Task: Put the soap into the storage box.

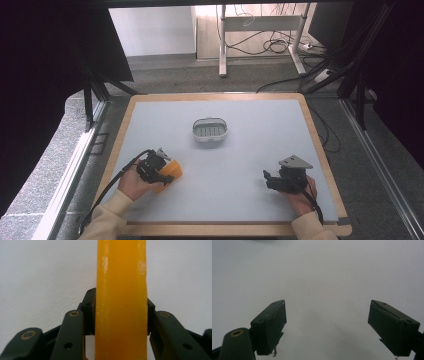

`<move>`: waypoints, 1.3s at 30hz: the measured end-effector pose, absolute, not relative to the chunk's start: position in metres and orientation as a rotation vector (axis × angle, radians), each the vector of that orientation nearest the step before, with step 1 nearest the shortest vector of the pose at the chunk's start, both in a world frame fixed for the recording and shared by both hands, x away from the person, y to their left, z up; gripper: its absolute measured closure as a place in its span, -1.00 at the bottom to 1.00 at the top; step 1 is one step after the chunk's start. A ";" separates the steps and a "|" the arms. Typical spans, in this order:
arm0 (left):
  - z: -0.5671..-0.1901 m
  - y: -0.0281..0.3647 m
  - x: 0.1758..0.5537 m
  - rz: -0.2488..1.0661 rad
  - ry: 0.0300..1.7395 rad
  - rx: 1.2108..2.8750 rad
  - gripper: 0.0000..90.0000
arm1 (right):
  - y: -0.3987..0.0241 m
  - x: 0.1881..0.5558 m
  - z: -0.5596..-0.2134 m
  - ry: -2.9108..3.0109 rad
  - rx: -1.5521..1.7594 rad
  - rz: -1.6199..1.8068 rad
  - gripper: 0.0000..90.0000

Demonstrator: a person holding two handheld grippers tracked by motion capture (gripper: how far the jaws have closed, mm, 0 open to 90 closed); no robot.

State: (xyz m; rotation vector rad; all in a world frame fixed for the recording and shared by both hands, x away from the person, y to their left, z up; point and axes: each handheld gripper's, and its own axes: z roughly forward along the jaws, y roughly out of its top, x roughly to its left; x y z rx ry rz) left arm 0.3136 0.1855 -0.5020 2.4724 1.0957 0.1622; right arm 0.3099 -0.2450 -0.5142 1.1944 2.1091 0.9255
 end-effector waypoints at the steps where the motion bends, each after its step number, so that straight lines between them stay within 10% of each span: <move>1: -0.502 0.186 0.314 0.162 1.096 2.473 0.36 | -0.245 0.310 -0.514 2.108 1.193 0.924 -0.66; 39: -0.465 0.202 0.314 0.171 1.054 2.338 0.38 | -0.246 0.306 -0.512 2.091 1.182 0.943 -0.64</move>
